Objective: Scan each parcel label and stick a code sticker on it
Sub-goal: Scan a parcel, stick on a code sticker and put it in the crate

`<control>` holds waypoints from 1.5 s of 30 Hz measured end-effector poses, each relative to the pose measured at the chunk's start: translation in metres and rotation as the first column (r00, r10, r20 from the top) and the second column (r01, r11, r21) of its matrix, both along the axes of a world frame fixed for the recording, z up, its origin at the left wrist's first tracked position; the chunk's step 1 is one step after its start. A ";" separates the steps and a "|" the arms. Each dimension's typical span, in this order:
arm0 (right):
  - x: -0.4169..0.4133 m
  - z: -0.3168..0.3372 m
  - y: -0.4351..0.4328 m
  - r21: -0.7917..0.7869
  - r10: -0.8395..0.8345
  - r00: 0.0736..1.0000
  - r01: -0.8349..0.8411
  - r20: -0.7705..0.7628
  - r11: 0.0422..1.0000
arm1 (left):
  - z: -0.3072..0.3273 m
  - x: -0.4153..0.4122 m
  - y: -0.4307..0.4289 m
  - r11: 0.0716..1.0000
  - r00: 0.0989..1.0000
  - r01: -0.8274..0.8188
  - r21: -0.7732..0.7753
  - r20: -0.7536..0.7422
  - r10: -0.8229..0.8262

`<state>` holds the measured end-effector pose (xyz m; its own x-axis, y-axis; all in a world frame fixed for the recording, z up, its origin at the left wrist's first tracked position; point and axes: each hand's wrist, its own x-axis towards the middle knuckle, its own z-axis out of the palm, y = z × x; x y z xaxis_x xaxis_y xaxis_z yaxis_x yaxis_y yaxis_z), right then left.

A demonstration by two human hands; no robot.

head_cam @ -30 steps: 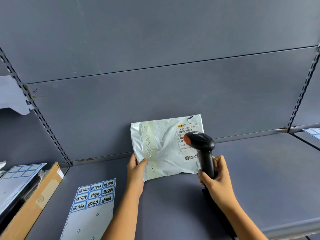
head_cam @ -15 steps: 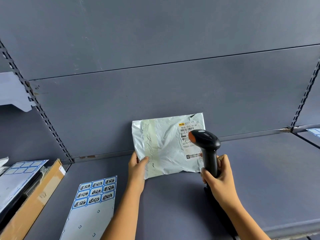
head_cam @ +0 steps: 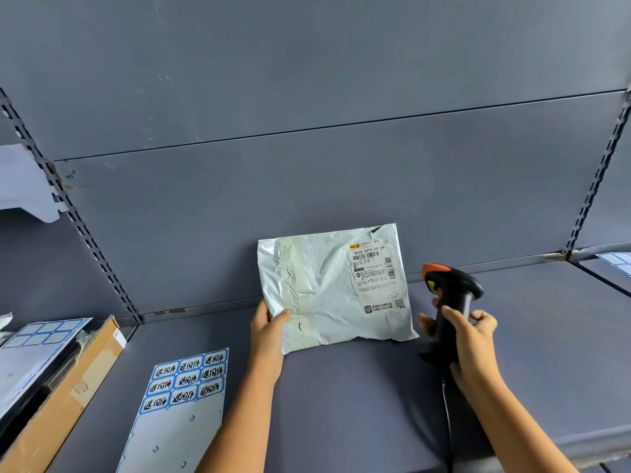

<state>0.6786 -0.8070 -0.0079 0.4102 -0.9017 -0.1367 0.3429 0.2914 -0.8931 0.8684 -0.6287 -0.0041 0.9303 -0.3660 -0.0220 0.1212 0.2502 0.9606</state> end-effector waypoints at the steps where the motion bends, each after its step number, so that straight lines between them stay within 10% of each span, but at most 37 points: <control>1: -0.001 0.000 -0.008 -0.014 0.003 0.998 -0.004 -0.061 1.000 | 0.000 0.000 0.000 1.000 1.000 0.001 0.001 0.000 -0.001; 8: -0.001 0.002 -0.042 -0.139 0.032 0.884 -0.109 -0.466 0.984 | 0.000 0.000 0.001 1.000 1.000 0.005 -0.001 0.000 -0.005; 19: -0.002 0.008 -0.024 -0.621 -0.494 0.507 -0.110 -0.707 0.776 | -0.003 0.002 0.002 1.000 1.000 0.017 0.015 -0.006 -0.017; 23: 0.025 0.027 -0.008 -0.709 -0.399 0.653 -0.316 -0.644 0.630 | 0.002 -0.001 0.003 0.999 1.000 0.012 0.053 -0.004 -0.012; 28: 0.064 0.036 0.011 -0.335 0.075 0.762 -0.368 -0.643 0.868 | 0.016 -0.011 0.018 0.999 0.997 0.030 0.036 -0.066 -0.028; 35: 0.074 0.024 0.023 -0.312 0.204 0.800 -0.435 -0.564 0.845 | 0.030 0.006 0.067 0.970 0.989 0.129 0.208 -0.097 -0.111; 45: 0.074 0.008 0.031 -0.322 0.197 0.698 -0.538 -0.688 0.779 | 0.021 0.030 0.157 0.725 0.950 -0.124 0.677 0.291 -0.110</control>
<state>0.7526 -0.7763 0.0000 0.7064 -0.7031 -0.0809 -0.3397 -0.2365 -0.9103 0.8980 -0.4721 0.0169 0.9356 -0.3530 0.0083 -0.1905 -0.4849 0.8536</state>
